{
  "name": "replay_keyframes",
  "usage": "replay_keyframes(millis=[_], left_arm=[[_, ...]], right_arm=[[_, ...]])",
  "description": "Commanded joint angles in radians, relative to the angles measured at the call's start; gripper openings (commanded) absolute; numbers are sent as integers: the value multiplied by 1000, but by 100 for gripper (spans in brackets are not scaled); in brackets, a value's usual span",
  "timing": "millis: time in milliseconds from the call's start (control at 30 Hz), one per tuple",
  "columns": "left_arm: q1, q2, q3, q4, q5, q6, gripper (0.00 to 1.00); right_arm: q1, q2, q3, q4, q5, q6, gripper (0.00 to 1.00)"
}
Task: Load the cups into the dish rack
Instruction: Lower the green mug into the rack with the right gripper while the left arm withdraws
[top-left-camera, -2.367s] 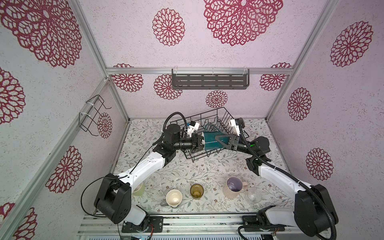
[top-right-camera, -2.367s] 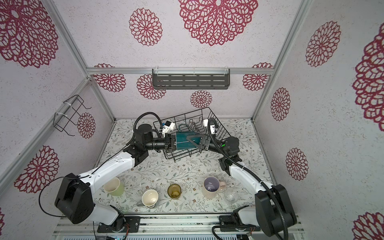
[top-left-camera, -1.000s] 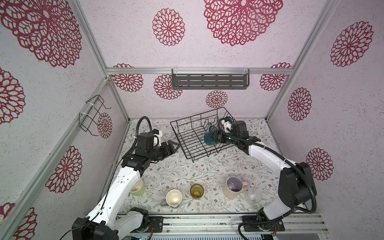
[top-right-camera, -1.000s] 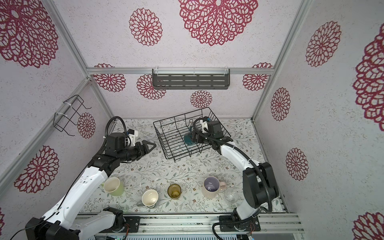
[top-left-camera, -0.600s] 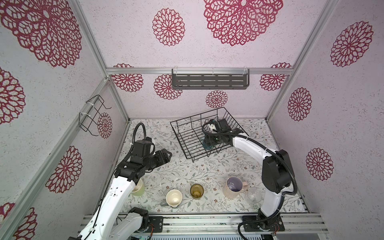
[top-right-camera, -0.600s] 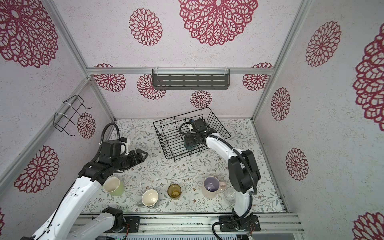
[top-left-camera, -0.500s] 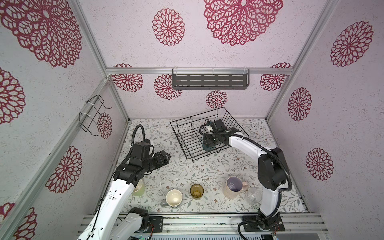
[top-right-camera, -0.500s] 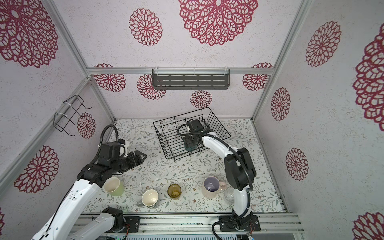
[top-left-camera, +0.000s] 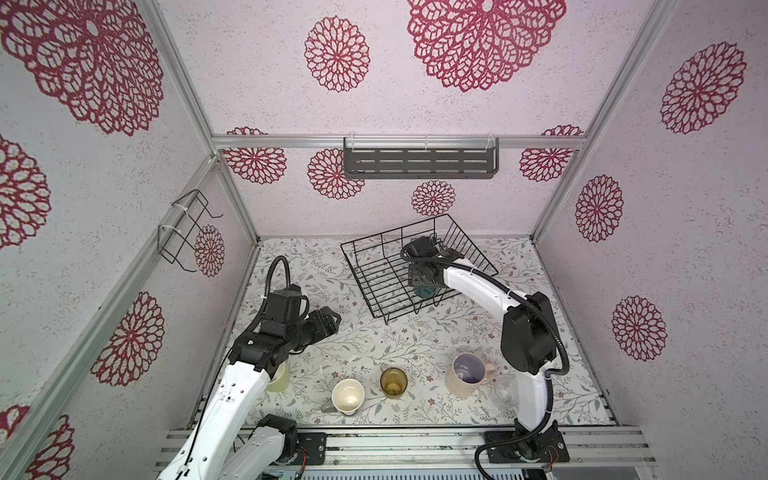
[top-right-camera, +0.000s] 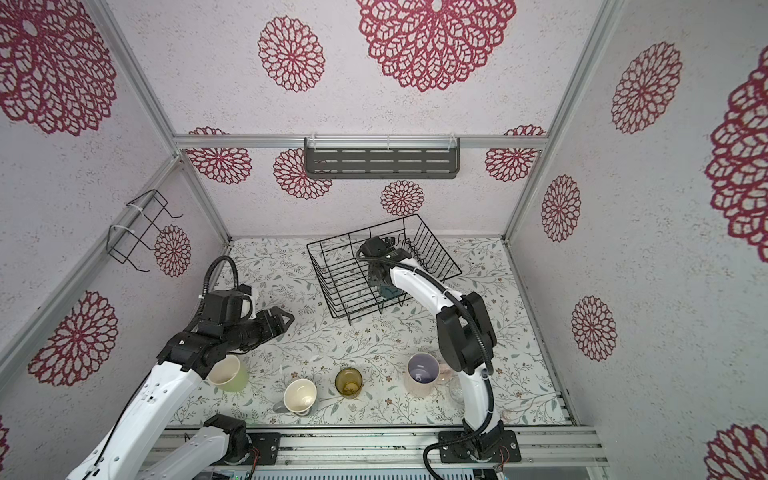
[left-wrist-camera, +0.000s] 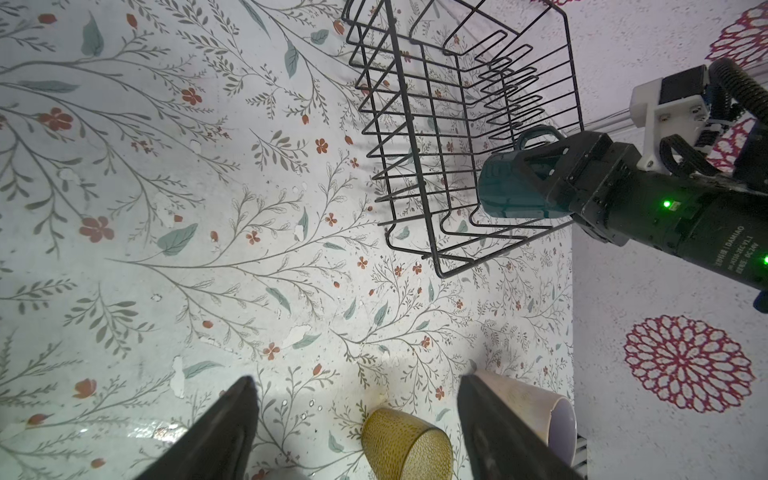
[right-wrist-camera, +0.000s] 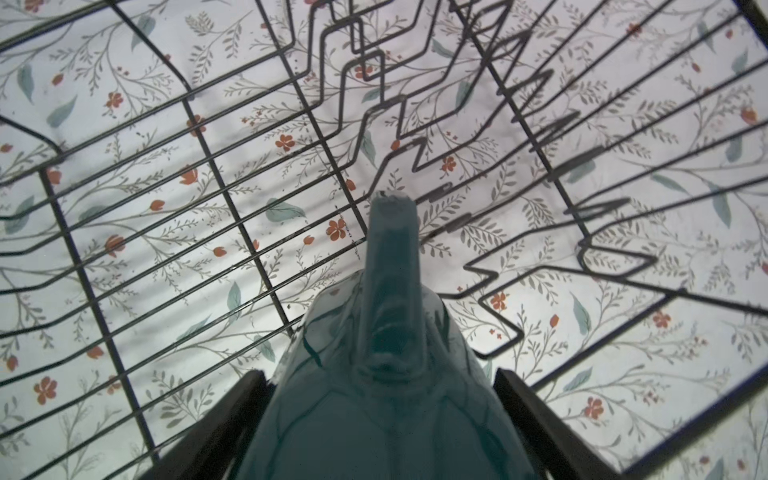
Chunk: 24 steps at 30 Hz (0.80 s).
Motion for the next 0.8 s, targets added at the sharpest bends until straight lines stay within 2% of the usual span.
replay_keyframes(millis=[0,33,133,267,400,700,767], left_arm=[[6,0,-18,30,25,-14,79],[6,-2,-17,25,26,-15,80],[6,-15,-18,24,28,-17,80],[6,-22,-14,13,32,-22,80],[6,-33,-23,25,40,-34,79],[6,-47,-8,5,43,-38,79],[6,-54,-6,-2,44,-38,79]], right_arm=[[32,10,67,-58,149,203,49],[36,25,79,-81,161,255,48],[38,45,79,-80,123,311,49],[36,64,78,-51,91,333,51],[35,78,81,-60,117,342,54],[11,77,82,-72,82,316,79],[8,62,83,-69,73,304,89]])
